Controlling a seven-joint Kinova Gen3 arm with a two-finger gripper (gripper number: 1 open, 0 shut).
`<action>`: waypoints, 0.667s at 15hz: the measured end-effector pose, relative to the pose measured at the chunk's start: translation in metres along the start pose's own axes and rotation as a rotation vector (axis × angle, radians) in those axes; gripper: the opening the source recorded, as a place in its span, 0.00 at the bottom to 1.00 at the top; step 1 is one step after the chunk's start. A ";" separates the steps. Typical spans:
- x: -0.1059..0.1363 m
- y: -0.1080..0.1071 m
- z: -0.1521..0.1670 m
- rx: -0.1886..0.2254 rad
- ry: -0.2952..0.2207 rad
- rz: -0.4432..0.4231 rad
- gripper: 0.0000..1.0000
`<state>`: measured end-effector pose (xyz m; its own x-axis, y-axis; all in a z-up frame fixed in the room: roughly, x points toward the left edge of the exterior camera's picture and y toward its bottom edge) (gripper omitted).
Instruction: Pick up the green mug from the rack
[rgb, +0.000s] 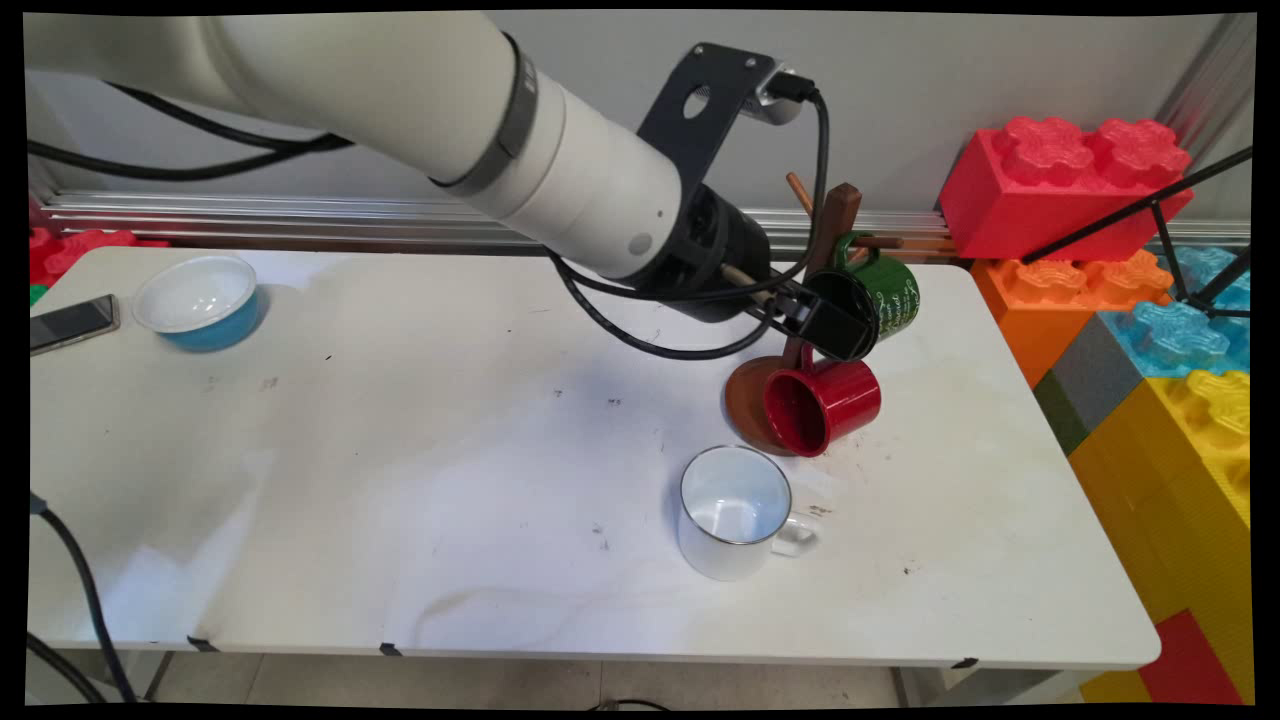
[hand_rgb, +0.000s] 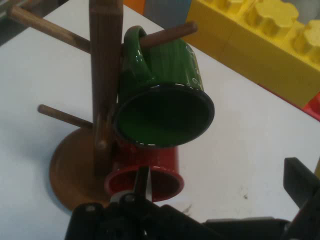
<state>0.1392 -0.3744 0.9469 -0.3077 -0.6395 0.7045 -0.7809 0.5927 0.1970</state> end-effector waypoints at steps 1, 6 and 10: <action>0.000 0.000 0.004 -0.007 0.005 -0.019 1.00; 0.001 -0.002 0.018 -0.029 0.019 -0.071 1.00; 0.002 -0.005 0.029 -0.056 0.034 -0.123 1.00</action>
<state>0.1267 -0.3930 0.9277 -0.1920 -0.6924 0.6956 -0.7799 0.5379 0.3202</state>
